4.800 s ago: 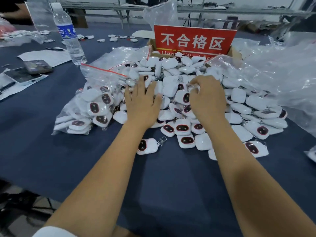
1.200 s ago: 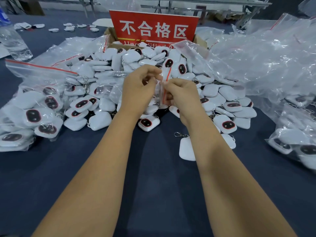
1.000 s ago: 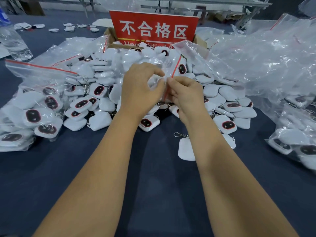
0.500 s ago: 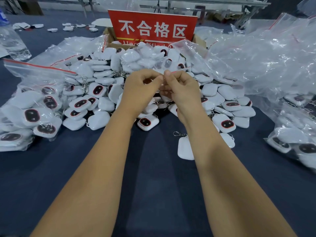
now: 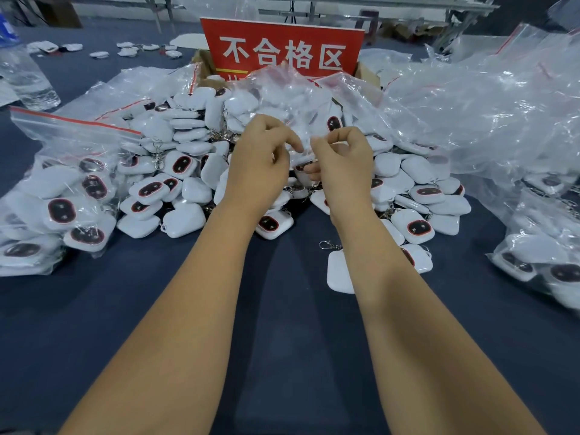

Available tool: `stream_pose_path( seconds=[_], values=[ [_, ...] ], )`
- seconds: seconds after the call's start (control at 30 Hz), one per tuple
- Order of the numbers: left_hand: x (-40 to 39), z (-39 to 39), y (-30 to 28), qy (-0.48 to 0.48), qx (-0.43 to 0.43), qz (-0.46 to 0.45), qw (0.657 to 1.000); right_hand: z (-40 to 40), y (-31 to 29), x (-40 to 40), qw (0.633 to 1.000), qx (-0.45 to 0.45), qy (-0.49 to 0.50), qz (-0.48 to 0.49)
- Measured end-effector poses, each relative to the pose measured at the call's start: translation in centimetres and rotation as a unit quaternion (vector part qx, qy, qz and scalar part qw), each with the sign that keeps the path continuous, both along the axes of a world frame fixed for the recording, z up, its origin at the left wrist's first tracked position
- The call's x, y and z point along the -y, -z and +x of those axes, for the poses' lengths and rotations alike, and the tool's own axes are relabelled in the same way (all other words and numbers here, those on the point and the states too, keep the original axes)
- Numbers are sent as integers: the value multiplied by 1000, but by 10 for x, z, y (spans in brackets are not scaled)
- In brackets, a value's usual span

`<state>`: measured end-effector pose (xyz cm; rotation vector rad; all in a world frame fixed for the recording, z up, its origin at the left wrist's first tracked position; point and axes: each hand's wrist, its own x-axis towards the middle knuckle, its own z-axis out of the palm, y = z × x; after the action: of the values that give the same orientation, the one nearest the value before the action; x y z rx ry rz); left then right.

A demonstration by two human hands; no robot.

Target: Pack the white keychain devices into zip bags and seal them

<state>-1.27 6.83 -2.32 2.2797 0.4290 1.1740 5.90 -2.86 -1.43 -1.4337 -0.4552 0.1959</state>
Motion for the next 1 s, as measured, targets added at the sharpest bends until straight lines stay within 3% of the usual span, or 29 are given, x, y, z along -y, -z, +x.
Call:
stream_pose_path(
  seconds=[0.2, 0.33, 0.53, 0.67, 0.8, 0.9, 1.0],
  values=[
    [0, -1, -1, 3, -42, 5, 999, -2, 1, 0, 989, 120, 69, -57],
    [-3, -4, -7, -65, 32, -63, 995, -4, 4, 0, 974, 193, 79, -83],
    [-12, -5, -9, -104, 101, -166, 975, -16, 1, -3, 951, 297, -14, -80],
    [-14, -12, -14, -168, 152, -126, 966, -13, 4, -2, 947, 271, -98, -142],
    [-13, -18, -19, -263, 210, -51, 940, -13, 7, -3, 893, 306, -207, -258],
    [-12, -16, -15, -251, 158, 9, 955, -14, 5, -5, 875, 338, -214, -274],
    [-12, -13, -8, -149, 68, -8, 986, -12, 4, -5, 904, 323, -169, -221]
  ],
)
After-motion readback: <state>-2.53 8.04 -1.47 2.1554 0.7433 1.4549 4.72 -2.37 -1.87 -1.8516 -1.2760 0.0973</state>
